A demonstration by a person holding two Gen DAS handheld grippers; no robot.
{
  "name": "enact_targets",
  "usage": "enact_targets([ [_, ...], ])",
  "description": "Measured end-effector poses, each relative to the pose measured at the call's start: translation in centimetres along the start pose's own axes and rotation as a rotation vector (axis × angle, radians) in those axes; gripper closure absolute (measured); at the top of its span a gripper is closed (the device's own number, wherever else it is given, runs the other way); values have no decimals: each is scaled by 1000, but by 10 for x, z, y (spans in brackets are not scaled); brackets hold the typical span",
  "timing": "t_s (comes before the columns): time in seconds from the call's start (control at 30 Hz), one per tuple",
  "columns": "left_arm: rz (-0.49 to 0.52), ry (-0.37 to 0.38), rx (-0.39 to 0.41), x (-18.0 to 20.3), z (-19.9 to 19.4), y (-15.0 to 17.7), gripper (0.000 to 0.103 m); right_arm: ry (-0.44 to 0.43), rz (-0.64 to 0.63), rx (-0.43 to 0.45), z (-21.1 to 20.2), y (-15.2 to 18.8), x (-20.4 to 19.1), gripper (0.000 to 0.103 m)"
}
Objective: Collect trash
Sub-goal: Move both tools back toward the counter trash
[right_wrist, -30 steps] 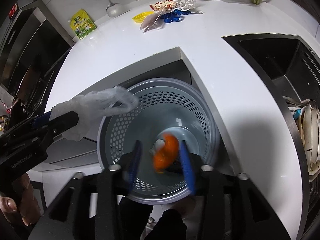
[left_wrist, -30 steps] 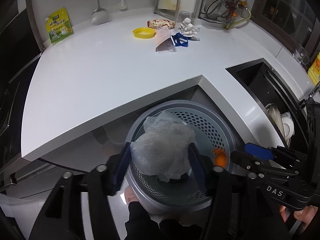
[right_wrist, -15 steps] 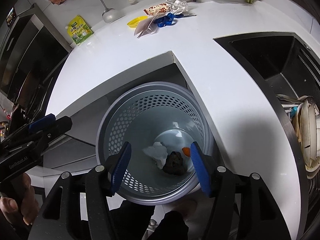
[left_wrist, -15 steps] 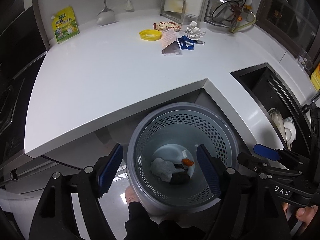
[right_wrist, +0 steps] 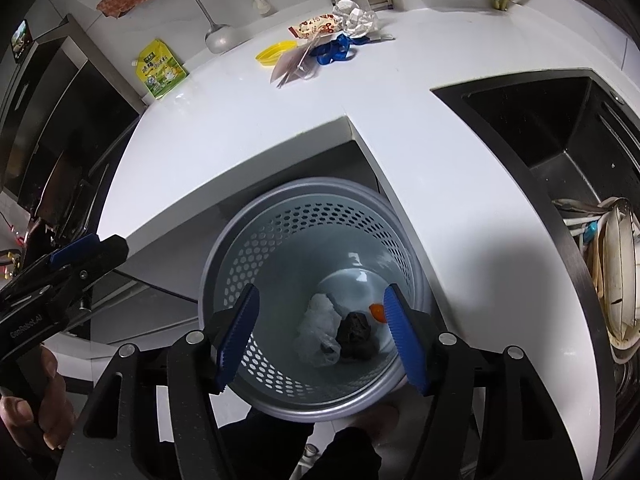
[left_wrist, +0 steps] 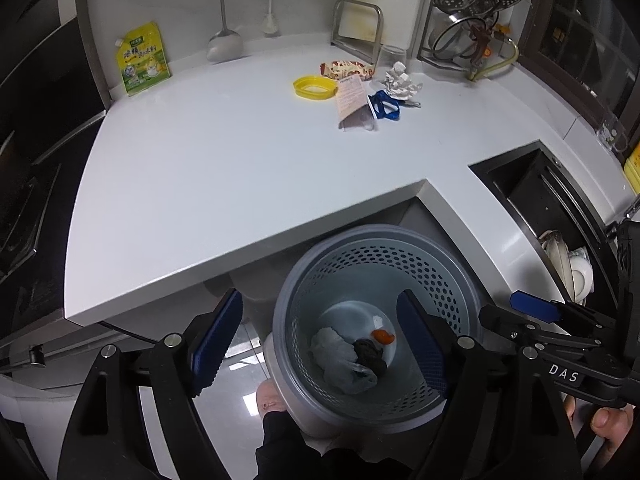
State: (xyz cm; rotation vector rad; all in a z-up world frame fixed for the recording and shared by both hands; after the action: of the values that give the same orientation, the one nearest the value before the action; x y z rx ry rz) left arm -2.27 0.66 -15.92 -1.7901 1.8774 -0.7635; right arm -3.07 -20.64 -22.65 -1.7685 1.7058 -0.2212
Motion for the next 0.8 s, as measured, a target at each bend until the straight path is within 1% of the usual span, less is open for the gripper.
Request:
enact_targets([
  [0.17,-16,-10,22,-13,-3,-16,23,5,-6,34,-2,-16,-6,41],
  [0.27,-22,-19,37,-21,-4,-28,22,14,-9,65,-4,-30,-9,38],
  [0.47,-22,-19,67,-35,-2,-55,19,26,-8,105,-2,-57,-16,38],
  [0.6,-22,-32,86,-48,3,-78,19,34,-12,141,-2,-79,-22,36],
  [0.73,-20,-55,111,-61,10,-106,19,50,-17,167,3,-101,-28,35],
  [0.8,-22,-52,126,-66,14,-120,19,58,-13,176,7,-112,-29,35],
])
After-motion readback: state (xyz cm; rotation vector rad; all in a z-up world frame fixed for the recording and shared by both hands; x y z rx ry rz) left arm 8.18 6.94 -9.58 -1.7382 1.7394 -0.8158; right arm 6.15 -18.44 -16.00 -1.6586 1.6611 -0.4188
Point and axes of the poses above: each gripper's, at about its wrist camera, not at the fingertips, and z roughly the way its jaws point, x to its right, y to its underside, the point moved 4 cm from there along z, roughly the way its jaws point, and after that the axes turned 8 degrees about x, right-handed, at the moved point
